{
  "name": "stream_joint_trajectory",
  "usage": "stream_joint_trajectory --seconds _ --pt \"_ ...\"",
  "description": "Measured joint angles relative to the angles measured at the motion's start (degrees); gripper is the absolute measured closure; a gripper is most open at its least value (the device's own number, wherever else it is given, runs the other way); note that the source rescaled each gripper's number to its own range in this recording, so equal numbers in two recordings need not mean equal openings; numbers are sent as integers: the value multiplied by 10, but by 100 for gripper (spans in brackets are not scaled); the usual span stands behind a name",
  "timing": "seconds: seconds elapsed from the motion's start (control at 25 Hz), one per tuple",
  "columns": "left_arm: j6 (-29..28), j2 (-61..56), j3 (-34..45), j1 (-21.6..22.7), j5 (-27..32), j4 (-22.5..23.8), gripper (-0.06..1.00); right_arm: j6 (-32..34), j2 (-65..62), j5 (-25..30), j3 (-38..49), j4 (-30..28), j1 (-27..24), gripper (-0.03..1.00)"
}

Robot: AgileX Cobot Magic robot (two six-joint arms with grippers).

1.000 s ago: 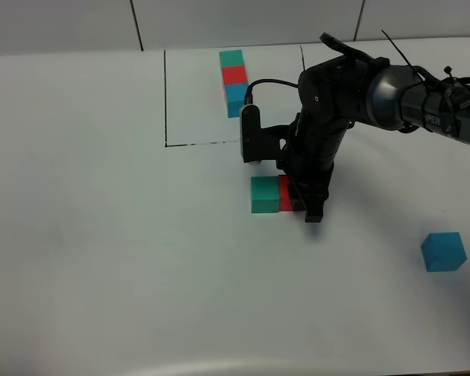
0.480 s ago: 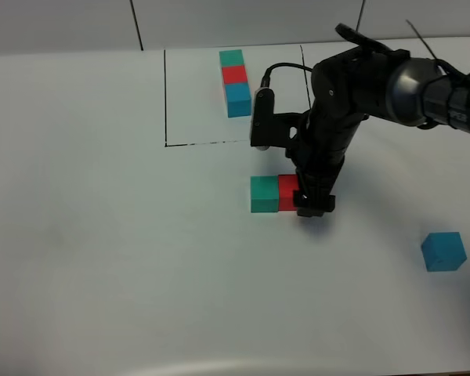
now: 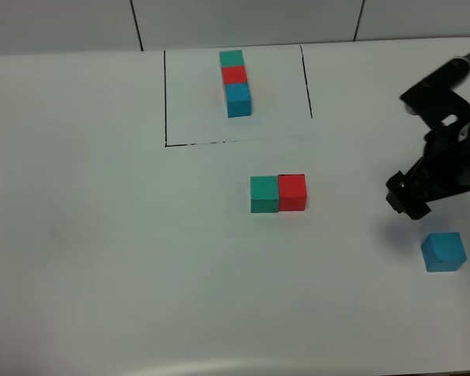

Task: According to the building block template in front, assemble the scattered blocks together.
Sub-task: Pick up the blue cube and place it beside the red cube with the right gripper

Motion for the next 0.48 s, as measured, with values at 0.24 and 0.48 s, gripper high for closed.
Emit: stream_joint_trajectory --seconds 0.24,0.48 --pt "0 0 0 0 0 0 64 86 -31 32 54 7 -45 15" --pt "0 0 0 0 0 0 64 114 -29 41 55 34 -47 18"
